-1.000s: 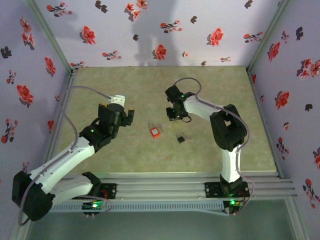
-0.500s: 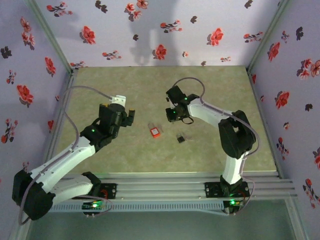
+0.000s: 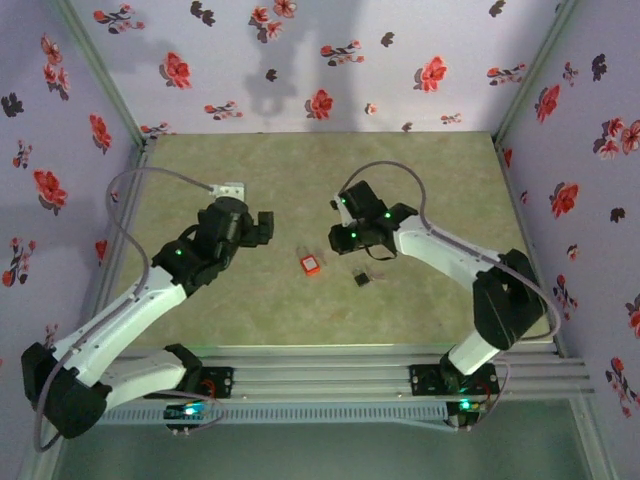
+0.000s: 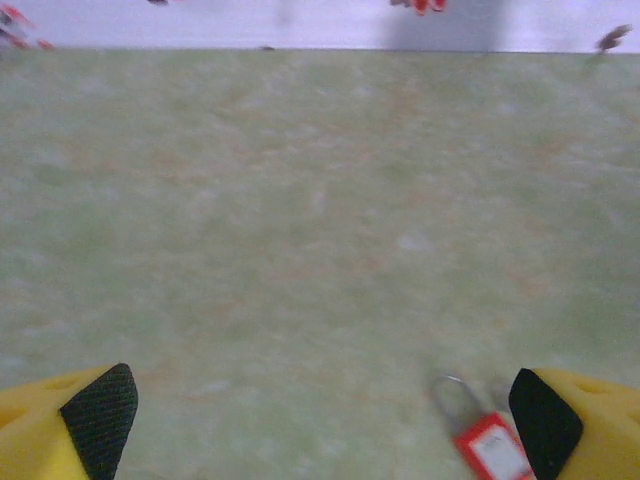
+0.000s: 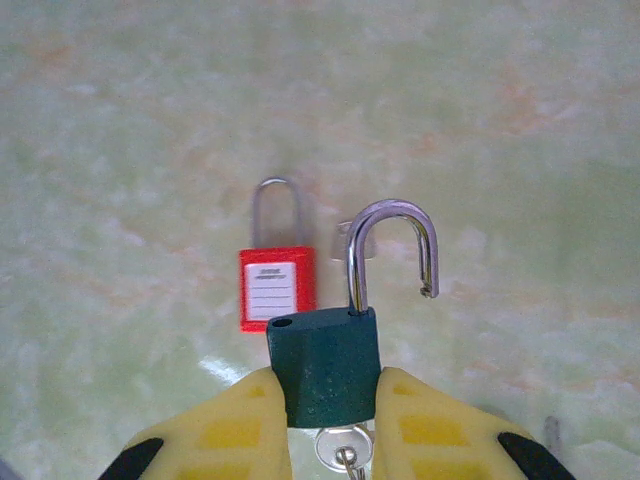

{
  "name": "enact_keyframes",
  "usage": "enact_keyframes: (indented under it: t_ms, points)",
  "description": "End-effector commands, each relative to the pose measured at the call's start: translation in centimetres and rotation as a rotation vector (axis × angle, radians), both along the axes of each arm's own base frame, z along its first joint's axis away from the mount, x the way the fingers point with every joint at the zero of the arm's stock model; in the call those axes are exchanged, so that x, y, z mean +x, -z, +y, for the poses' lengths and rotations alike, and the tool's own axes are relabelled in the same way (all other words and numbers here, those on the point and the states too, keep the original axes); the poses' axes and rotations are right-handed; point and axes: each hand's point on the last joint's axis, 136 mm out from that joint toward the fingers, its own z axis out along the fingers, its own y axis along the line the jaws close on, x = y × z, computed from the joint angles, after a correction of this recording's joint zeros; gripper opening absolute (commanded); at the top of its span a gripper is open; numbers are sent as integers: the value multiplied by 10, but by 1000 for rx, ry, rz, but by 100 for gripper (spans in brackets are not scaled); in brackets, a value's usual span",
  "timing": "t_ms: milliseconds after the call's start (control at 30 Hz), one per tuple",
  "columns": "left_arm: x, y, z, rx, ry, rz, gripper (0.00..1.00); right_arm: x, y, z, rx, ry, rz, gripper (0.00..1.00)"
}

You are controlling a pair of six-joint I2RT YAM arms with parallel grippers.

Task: Lock with the key

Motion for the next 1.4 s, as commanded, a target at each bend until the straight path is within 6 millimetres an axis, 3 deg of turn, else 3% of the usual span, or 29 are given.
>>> enact_keyframes:
  t_ms: [0,133,433,833,1367]
  points:
    - [-21,15,-21,-259,52,123,100,-12,-21,10,110,-29,-18,18]
    - [-25,22,-41,-493,97,166,100,-25,-35,15,196,-67,-31,18]
    - [-15,19,-72,-823,147,186,100,-46,-49,31,346,-173,-23,17]
    - [-5,17,-95,-937,207,205,100,-73,-77,45,513,-303,-31,17]
    - [-8,6,-113,-997,302,205,100,-92,-90,54,608,-397,1,14]
